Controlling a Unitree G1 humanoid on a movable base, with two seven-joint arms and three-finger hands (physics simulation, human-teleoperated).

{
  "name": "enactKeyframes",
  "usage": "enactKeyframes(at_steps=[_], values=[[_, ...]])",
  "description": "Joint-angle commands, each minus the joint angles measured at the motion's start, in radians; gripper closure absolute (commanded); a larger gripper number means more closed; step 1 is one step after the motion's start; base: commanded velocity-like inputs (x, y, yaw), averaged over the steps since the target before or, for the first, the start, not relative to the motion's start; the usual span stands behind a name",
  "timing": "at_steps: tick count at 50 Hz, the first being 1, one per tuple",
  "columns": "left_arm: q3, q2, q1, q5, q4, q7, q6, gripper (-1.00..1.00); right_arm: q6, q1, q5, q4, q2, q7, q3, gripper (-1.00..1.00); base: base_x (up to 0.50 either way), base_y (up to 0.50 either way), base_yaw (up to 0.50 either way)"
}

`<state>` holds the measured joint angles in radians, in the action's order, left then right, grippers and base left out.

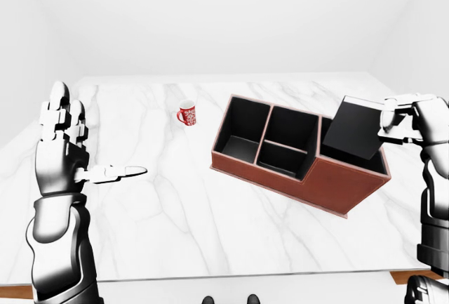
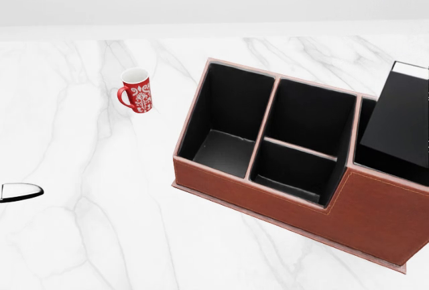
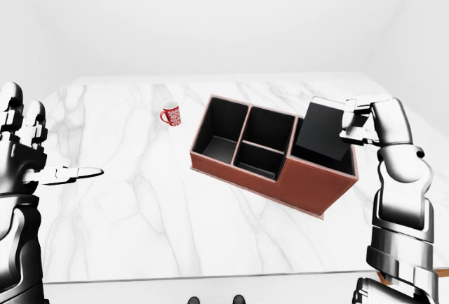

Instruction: Pick up the book and place it in the right compartment of the caddy.

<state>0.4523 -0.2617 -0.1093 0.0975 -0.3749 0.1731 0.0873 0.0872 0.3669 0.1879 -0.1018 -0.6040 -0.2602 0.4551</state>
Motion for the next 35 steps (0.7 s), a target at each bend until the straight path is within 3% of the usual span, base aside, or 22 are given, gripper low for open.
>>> enactKeyframes(at_steps=[1,35], values=[[0.0,0.0,-0.001,0.0,0.002,0.0,0.0,-1.0,0.0,0.007,0.023,0.012,0.004,0.021,0.007,1.0,0.0,0.0,0.0],[0.0,0.002,0.002,-0.003,-0.009,0.002,0.0,-1.0,0.0,-0.011,0.019,-0.019,0.023,0.035,0.001,1.0,0.0,0.0,0.0]])
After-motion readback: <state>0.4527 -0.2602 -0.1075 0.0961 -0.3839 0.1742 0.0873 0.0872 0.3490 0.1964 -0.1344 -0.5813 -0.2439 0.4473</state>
